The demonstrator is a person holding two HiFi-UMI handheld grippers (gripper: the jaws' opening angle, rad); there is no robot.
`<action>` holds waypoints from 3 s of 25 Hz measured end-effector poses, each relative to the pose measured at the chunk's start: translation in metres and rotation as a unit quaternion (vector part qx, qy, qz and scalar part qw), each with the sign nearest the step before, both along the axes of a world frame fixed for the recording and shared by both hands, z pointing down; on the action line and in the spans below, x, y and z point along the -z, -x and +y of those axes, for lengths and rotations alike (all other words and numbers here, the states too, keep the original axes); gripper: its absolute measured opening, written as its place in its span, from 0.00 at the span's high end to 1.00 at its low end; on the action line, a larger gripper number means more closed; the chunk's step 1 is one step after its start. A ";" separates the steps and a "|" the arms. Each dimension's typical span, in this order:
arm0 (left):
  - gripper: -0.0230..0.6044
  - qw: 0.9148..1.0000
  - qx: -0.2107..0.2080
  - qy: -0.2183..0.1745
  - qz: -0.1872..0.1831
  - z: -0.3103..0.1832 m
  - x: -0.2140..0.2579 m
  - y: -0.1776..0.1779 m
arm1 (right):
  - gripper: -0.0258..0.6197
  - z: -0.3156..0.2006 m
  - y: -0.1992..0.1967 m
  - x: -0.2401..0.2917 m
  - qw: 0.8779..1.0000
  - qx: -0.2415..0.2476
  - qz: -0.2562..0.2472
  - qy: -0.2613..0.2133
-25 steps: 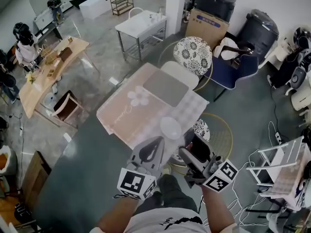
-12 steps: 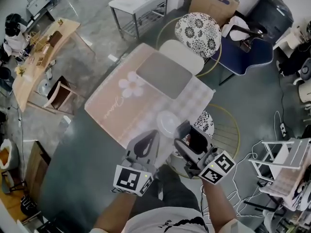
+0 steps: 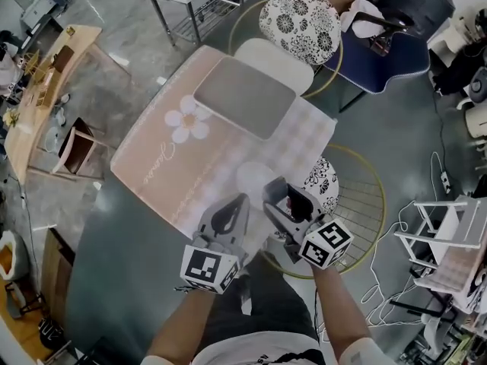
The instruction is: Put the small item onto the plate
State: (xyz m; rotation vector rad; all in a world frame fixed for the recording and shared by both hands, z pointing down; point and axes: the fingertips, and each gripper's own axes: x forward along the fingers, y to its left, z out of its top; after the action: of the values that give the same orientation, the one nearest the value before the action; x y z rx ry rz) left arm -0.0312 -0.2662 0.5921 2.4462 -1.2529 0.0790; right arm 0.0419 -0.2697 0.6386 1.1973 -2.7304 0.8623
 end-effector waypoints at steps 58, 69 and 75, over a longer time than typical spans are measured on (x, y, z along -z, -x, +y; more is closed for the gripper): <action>0.95 0.998 -0.006 0.064 -0.022 0.015 -0.011 -0.011 | 0.89 -0.007 0.015 0.017 0.987 0.015 0.160 0.027; 0.95 0.999 -0.022 0.028 0.004 0.053 0.122 -0.014 | 0.92 0.032 0.024 0.164 0.996 -0.017 0.070 -0.046; 0.95 1.000 -0.020 -0.015 0.018 0.057 0.175 -0.011 | 0.92 0.040 0.027 0.216 0.995 -0.018 0.055 -0.086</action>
State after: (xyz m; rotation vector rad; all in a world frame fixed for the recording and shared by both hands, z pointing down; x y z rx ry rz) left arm -0.0205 -0.2089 0.4168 2.4875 -1.1994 0.0257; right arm 0.0153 -0.2295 0.4224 1.2838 -2.7486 0.5553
